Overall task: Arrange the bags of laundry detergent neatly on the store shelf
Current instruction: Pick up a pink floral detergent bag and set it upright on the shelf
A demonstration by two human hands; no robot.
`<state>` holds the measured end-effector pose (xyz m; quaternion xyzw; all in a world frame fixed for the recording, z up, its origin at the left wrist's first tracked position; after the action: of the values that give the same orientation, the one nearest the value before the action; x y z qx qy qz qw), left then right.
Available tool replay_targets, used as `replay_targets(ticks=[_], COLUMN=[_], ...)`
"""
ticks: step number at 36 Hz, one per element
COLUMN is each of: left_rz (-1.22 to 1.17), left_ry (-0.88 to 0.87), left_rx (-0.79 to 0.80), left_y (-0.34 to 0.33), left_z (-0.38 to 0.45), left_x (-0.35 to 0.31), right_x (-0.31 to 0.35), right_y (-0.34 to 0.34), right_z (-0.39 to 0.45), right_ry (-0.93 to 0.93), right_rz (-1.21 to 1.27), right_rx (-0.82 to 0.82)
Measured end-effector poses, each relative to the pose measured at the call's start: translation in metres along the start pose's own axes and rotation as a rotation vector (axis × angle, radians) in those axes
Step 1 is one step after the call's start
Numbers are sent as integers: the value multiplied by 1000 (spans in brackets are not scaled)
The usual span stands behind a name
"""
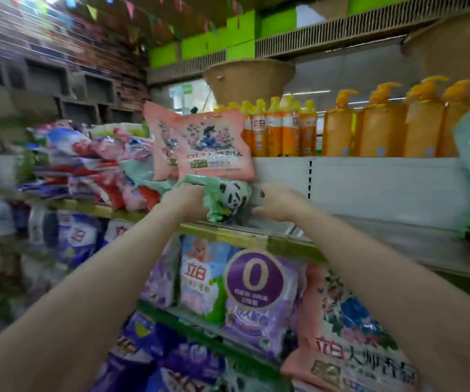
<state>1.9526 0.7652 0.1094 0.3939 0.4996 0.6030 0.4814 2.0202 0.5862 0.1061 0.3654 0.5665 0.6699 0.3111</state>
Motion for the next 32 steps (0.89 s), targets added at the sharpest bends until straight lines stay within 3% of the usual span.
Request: replay_targets(ticks=[9, 20, 26, 32], left_rz=[-25, 13, -51, -101], left_ry=[129, 162, 193, 193], left_rx=[-98, -114, -83, 32], left_y=[0, 15, 22, 3], left_z=[15, 86, 135, 180], left_x=[44, 67, 71, 67], right_x=[16, 1, -3, -26], right_y=[-3, 4, 9, 7], right_z=[50, 147, 199, 245], right_ry=[30, -11, 77, -68], right_rz=[150, 279, 432, 363], right_rx=[-31, -66, -92, -113])
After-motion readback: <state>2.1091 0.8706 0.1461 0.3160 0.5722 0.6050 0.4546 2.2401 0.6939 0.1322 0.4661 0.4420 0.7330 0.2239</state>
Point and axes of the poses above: each hand's wrist, its own z-axis towards the middle knuckle, its own y-axis out of the back of the hand, x = y × z, the point moved 3 cm from there along z, towards the middle knuckle, and after that the axes turned 14 degrees about x, right-handed, at the moved point
